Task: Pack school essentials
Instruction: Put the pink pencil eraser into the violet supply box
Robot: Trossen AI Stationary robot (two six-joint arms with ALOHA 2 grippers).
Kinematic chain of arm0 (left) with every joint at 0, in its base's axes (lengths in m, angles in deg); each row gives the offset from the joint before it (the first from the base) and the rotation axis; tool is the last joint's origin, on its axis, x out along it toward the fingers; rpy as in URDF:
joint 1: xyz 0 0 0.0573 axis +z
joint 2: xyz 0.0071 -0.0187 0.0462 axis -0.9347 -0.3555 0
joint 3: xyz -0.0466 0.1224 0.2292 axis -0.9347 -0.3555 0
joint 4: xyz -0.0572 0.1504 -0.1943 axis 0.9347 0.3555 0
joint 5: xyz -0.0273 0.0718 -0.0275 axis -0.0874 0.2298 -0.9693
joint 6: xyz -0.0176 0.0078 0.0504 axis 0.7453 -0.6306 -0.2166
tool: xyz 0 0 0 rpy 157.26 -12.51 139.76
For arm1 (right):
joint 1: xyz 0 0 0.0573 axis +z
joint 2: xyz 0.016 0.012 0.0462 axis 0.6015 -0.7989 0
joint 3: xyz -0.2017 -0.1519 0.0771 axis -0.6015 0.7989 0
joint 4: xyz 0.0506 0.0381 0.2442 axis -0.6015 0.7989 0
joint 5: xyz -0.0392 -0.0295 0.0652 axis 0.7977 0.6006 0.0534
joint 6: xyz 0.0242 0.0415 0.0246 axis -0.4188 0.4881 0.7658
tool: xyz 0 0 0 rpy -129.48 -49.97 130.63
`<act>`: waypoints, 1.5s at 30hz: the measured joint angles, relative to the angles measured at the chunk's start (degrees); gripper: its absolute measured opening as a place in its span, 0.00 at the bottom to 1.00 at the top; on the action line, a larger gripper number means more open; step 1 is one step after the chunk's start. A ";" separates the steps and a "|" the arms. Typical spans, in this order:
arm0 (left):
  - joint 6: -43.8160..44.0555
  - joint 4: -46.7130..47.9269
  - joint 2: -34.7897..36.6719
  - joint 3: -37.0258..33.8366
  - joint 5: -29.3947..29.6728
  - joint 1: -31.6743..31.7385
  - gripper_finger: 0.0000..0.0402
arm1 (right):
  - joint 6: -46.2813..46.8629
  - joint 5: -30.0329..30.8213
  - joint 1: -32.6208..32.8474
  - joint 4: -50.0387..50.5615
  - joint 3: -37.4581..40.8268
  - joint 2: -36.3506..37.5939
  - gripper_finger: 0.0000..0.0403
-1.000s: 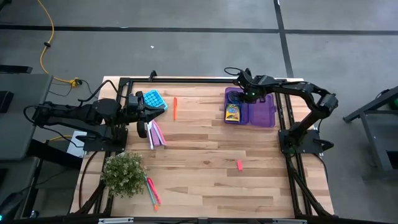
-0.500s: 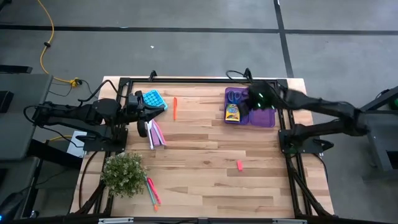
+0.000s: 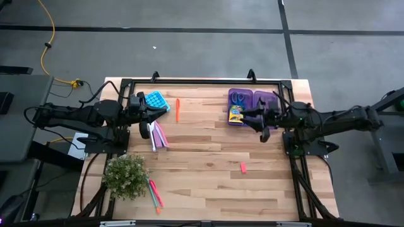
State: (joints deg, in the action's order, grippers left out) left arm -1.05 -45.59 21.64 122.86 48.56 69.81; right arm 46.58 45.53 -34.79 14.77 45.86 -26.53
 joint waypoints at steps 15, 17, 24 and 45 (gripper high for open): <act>-0.02 -2.60 0.00 0.01 -0.01 -0.01 0.00 | -0.33 0.13 0.50 -0.85 -0.79 -0.06 0.35; -0.02 -2.59 0.00 0.00 -0.01 0.00 0.00 | -0.34 0.13 0.50 -0.85 -0.79 -0.08 0.35; -0.02 -2.47 0.00 0.02 -0.01 -0.01 0.00 | 5.69 0.09 0.50 -0.86 -0.82 -0.21 0.35; -0.03 -1.94 0.00 0.00 -0.01 0.00 0.00 | 73.74 -3.12 24.07 49.72 -17.70 -32.42 0.35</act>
State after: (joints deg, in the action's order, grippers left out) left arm -1.09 -47.53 21.64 122.86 48.55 69.81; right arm 120.32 42.41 -10.72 64.49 28.15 -58.95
